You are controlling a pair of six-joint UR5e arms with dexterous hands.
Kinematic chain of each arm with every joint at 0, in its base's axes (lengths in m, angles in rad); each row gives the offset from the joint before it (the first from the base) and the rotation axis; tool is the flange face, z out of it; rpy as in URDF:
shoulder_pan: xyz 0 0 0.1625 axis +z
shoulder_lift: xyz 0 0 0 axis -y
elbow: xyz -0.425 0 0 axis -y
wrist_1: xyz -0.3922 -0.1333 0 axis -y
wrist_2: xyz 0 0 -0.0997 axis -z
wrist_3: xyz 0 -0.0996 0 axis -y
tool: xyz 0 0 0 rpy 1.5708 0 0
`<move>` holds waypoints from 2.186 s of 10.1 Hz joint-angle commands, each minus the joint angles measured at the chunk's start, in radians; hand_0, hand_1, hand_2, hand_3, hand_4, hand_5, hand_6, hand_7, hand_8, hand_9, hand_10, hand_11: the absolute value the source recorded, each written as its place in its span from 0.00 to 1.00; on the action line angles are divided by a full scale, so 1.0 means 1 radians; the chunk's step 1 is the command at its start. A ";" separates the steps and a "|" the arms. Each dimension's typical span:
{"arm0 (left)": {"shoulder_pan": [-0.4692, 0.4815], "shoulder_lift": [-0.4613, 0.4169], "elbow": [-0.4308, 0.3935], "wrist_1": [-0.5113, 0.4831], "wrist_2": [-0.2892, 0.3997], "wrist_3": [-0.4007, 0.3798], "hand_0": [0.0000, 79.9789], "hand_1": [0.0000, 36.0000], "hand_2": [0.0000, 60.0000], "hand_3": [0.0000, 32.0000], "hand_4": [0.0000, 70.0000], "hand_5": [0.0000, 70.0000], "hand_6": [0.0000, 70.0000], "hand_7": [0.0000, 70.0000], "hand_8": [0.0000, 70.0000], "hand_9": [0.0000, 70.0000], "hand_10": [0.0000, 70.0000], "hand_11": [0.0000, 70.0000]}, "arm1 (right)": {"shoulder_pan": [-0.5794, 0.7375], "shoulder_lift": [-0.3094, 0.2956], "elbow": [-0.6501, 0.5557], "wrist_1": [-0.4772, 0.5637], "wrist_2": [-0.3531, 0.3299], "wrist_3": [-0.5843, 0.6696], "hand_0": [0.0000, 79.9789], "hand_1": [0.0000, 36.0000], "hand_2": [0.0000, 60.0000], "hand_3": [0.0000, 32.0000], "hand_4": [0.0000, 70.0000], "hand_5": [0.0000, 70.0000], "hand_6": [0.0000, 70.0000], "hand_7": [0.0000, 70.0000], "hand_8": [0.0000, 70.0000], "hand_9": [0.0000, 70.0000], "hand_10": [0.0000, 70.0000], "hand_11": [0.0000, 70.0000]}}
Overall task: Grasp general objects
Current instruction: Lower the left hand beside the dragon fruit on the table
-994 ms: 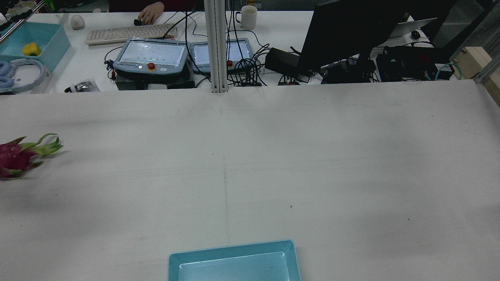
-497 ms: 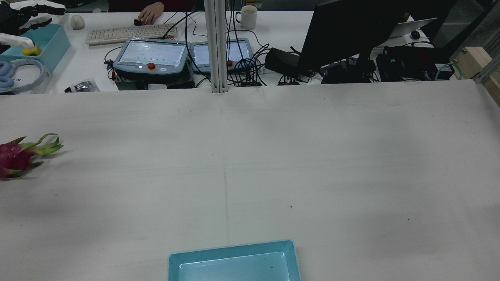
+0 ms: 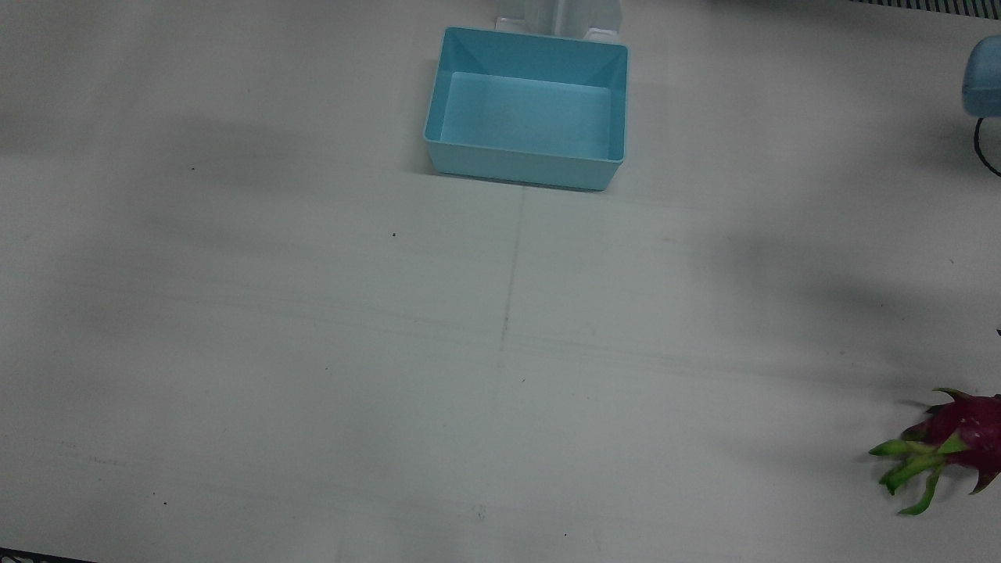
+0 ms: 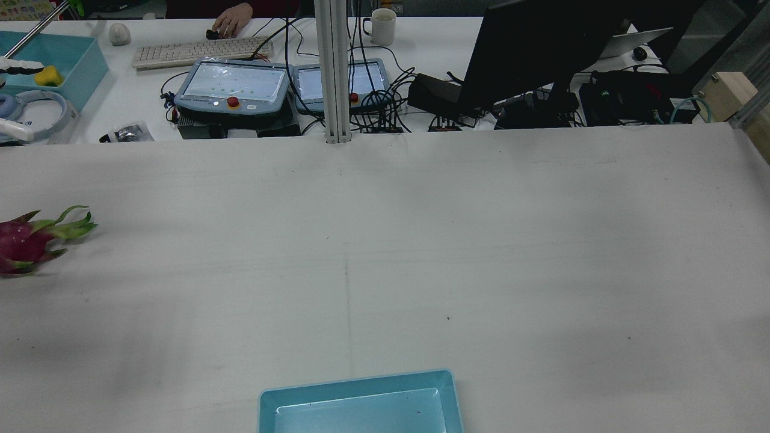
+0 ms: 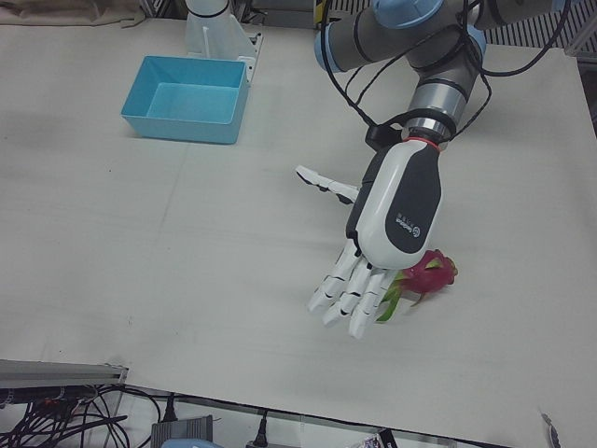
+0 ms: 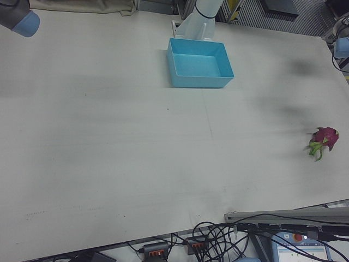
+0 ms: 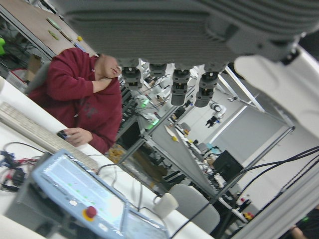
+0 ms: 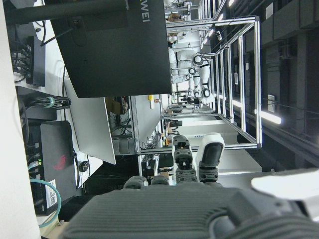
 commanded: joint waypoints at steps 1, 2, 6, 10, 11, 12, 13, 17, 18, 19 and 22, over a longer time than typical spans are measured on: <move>0.002 0.061 -0.047 0.222 -0.140 0.024 0.65 0.39 0.00 1.00 0.00 0.08 0.00 0.24 0.01 0.03 0.00 0.00 | 0.000 0.000 -0.001 0.000 0.000 0.000 0.00 0.00 0.00 0.00 0.00 0.00 0.00 0.00 0.00 0.00 0.00 0.00; 0.003 0.083 -0.047 0.241 -0.163 0.021 0.66 0.44 0.00 1.00 0.00 0.05 0.00 0.23 0.00 0.02 0.00 0.00 | 0.000 0.001 -0.001 0.000 0.000 0.000 0.00 0.00 0.00 0.00 0.00 0.00 0.00 0.00 0.00 0.00 0.00 0.00; 0.072 0.116 -0.046 0.221 -0.290 0.021 0.65 0.45 0.00 1.00 0.00 0.00 0.00 0.16 0.00 0.01 0.00 0.00 | 0.000 0.000 -0.001 0.000 0.000 0.000 0.00 0.00 0.00 0.00 0.00 0.00 0.00 0.00 0.00 0.00 0.00 0.00; 0.252 0.121 -0.038 0.190 -0.436 0.012 0.63 0.44 0.00 1.00 0.00 0.00 0.00 0.10 0.00 0.00 0.01 0.04 | 0.000 0.000 -0.001 0.000 0.000 0.000 0.00 0.00 0.00 0.00 0.00 0.00 0.00 0.00 0.00 0.00 0.00 0.00; 0.253 0.120 -0.032 0.192 -0.439 0.011 0.63 0.46 0.00 1.00 0.00 0.00 0.00 0.10 0.00 0.00 0.01 0.03 | 0.000 0.000 -0.001 0.000 0.000 0.000 0.00 0.00 0.00 0.00 0.00 0.00 0.00 0.00 0.00 0.00 0.00 0.00; 0.259 0.109 0.024 0.190 -0.444 0.009 0.64 0.47 0.00 1.00 0.00 0.00 0.00 0.11 0.00 0.00 0.01 0.04 | 0.000 0.000 -0.001 0.000 0.000 0.000 0.00 0.00 0.00 0.00 0.00 0.00 0.00 0.00 0.00 0.00 0.00 0.00; 0.264 0.094 0.082 0.175 -0.445 0.009 0.63 0.44 0.00 1.00 0.00 0.00 0.00 0.09 0.00 0.00 0.01 0.05 | 0.000 0.000 -0.001 0.000 0.000 0.000 0.00 0.00 0.00 0.00 0.00 0.00 0.00 0.00 0.00 0.00 0.00 0.00; 0.266 0.122 0.094 0.152 -0.485 0.006 0.63 0.47 0.00 1.00 0.00 0.00 0.00 0.11 0.00 0.00 0.00 0.00 | 0.000 0.000 -0.001 0.000 0.000 0.000 0.00 0.00 0.00 0.00 0.00 0.00 0.00 0.00 0.00 0.00 0.00 0.00; 0.266 0.133 0.098 0.140 -0.485 0.008 0.63 0.46 0.00 1.00 0.00 0.00 0.00 0.10 0.00 0.00 0.00 0.00 | 0.000 0.000 -0.001 0.000 0.000 0.000 0.00 0.00 0.00 0.00 0.00 0.00 0.00 0.00 0.00 0.00 0.00 0.00; 0.266 0.142 0.113 0.123 -0.485 0.008 0.62 0.45 0.00 0.99 0.00 0.00 0.00 0.08 0.00 0.00 0.00 0.03 | 0.000 0.000 -0.001 0.000 0.000 0.000 0.00 0.00 0.00 0.00 0.00 0.00 0.00 0.00 0.00 0.00 0.00 0.00; 0.281 0.144 0.178 0.071 -0.485 0.008 0.63 0.47 0.00 0.84 0.00 0.00 0.00 0.11 0.00 0.00 0.04 0.08 | 0.000 0.000 -0.001 0.000 0.000 0.000 0.00 0.00 0.00 0.00 0.00 0.00 0.00 0.00 0.00 0.00 0.00 0.00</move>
